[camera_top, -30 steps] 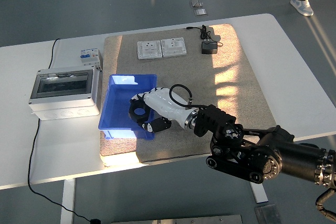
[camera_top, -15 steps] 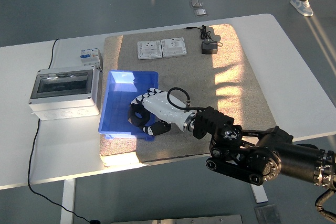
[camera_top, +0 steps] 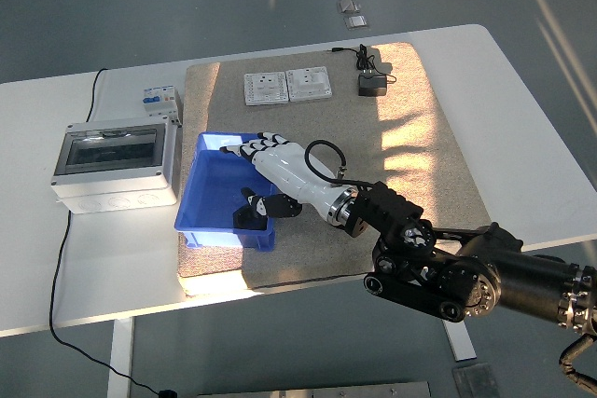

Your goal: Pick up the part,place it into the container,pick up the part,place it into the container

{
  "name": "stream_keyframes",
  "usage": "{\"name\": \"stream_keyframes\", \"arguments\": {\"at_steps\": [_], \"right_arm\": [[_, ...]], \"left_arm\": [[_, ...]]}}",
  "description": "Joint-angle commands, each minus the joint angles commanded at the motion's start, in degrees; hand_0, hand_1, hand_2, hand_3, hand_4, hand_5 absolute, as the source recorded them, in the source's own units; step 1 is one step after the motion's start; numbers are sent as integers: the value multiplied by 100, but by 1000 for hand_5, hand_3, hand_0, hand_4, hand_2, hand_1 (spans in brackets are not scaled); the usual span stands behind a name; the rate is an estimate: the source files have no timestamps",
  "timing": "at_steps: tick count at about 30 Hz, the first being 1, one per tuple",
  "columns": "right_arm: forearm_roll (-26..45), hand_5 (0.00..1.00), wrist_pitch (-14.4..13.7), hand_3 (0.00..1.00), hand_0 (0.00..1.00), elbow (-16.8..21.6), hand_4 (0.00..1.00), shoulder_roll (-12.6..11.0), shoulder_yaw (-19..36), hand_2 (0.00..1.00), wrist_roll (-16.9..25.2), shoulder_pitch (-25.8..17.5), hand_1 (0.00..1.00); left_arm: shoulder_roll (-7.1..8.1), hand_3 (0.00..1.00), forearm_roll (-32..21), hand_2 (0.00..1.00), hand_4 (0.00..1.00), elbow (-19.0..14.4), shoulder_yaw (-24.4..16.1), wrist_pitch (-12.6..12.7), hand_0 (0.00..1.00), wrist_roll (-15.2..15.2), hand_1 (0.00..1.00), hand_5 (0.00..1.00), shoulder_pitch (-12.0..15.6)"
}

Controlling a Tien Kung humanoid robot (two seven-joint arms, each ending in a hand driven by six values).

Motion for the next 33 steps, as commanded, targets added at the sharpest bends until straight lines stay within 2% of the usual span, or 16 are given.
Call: {"name": "stream_keyframes", "arguments": {"at_steps": [2,4,6,7,9,12,13,17,18,19,24,25,30,31,33], "right_arm": [[229,141,-185,912,998,237,462,-194,256,902,-220,-168,938],[230,141,-160,912,998,473,462,-389,490,902,-525,-329,938],[-10,141,73,912,998,803,462,-630,775,902,-972,-474,938],[-137,156,202,989,985,953,556,-754,905,925,-1163,-516,922],[-362,156,458,989,985,1235,556,-960,1092,925,-1595,-564,922],[-575,156,839,989,985,1436,556,-1074,1150,925,-2250,-655,922],[-605,237,926,998,612,1442,769,-1090,1153,916,-2454,-686,720],[-605,237,966,998,612,1509,769,-1251,1225,916,-3029,-921,720],[-559,237,928,998,612,1549,769,-1313,1259,916,-3011,-999,720],[-497,197,871,998,441,1600,700,-1385,1300,891,-2900,-1089,581],[110,197,463,998,441,1831,700,-1895,1625,891,-2038,-1642,581],[262,149,382,959,484,1844,666,-2011,1690,874,-1818,-1756,580],[950,149,109,959,484,1828,666,-2487,1818,874,-821,-2104,580],[994,67,107,891,635,1834,622,-2516,1794,838,-675,-2116,649],[990,67,156,891,635,1843,622,-2524,1709,838,-411,-2108,649]], "left_arm": [[4,571,-10,718,470,0,13,2,697,-6,694,595,-2],[10,571,-63,718,470,0,42,9,697,-14,694,595,10],[21,571,-142,718,470,0,74,20,697,-25,694,595,38],[26,571,-164,717,471,0,80,22,697,-31,694,593,45],[32,571,-159,717,471,0,76,21,697,-44,694,593,37],[17,571,-68,717,471,0,43,4,697,-62,694,593,-19],[11,572,-51,716,469,0,40,-1,697,-67,695,593,-34],[-17,572,-33,716,469,0,63,-27,697,-87,695,593,-74],[-22,572,-24,716,469,0,64,-33,697,-91,695,593,-79],[-27,573,-10,717,468,0,61,-37,697,-94,694,593,-84],[-70,573,-58,717,468,0,105,-39,697,-133,694,593,-112],[-79,575,-86,717,468,0,121,-39,697,-141,693,594,-110],[-99,575,-130,717,468,0,145,-50,697,-149,693,594,-73],[-99,576,-113,717,467,0,136,-53,697,-146,694,595,-69],[-104,576,-78,717,467,0,119,-58,697,-139,694,595,-58]]}}
